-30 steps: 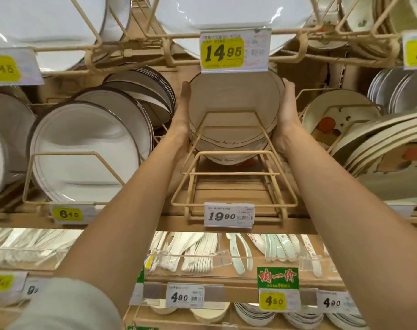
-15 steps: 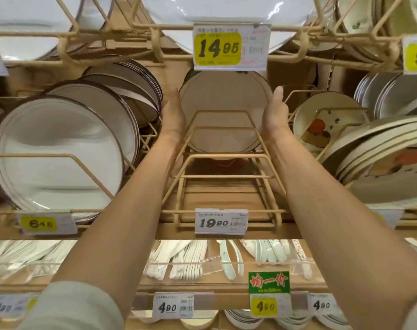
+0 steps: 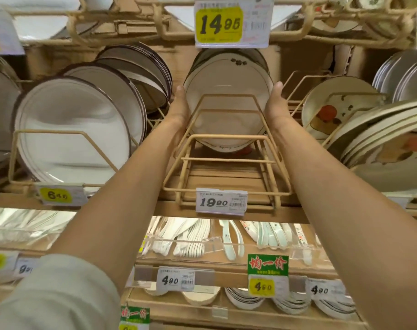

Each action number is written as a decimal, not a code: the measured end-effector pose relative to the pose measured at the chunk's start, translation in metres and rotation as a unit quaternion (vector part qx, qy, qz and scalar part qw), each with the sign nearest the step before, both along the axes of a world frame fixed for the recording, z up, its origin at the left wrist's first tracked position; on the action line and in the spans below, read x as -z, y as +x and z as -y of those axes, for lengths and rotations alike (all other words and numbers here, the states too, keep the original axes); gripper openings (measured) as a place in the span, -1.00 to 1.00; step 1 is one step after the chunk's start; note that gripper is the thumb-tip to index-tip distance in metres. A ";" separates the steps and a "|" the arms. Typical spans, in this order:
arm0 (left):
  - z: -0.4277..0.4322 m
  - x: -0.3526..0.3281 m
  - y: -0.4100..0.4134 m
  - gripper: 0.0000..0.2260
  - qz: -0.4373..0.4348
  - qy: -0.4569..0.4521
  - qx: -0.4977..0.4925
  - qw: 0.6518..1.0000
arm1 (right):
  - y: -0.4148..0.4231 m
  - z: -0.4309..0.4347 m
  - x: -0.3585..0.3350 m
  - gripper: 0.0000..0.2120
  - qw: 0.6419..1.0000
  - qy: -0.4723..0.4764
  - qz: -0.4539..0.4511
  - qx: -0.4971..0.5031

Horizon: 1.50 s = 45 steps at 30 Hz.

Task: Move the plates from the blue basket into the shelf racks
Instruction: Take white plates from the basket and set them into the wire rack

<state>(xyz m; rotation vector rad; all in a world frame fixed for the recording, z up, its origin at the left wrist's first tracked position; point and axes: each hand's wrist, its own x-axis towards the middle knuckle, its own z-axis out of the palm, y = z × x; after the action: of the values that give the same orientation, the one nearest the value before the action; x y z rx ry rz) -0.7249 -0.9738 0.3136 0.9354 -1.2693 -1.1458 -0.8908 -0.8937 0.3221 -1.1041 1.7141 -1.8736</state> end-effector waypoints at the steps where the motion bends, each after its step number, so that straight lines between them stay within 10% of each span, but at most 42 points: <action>1: -0.010 0.001 0.004 -0.48 -0.008 0.013 0.010 1.000 | 0.002 -0.006 0.002 -0.44 1.000 -0.008 -0.014 -0.011; 10: -0.135 0.015 0.038 -0.67 0.042 -0.063 0.033 0.997 | 0.025 -0.088 0.013 -0.55 0.992 -0.116 -0.010 -0.050; 19: -0.280 0.105 0.083 -0.69 0.004 -0.130 -0.076 0.989 | 0.039 -0.181 0.073 -0.72 0.904 -0.237 0.241 -0.263; 45: -0.464 0.321 0.376 -0.74 0.039 0.294 -0.253 0.921 | 0.334 -0.264 0.371 -0.78 0.849 0.296 0.177 -0.400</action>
<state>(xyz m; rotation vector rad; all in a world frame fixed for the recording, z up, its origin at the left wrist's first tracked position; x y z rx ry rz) -0.3485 -0.5096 -0.0071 1.6578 -0.6632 -1.0849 -0.5569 -0.6301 -0.0492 -0.9175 1.1905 -0.8647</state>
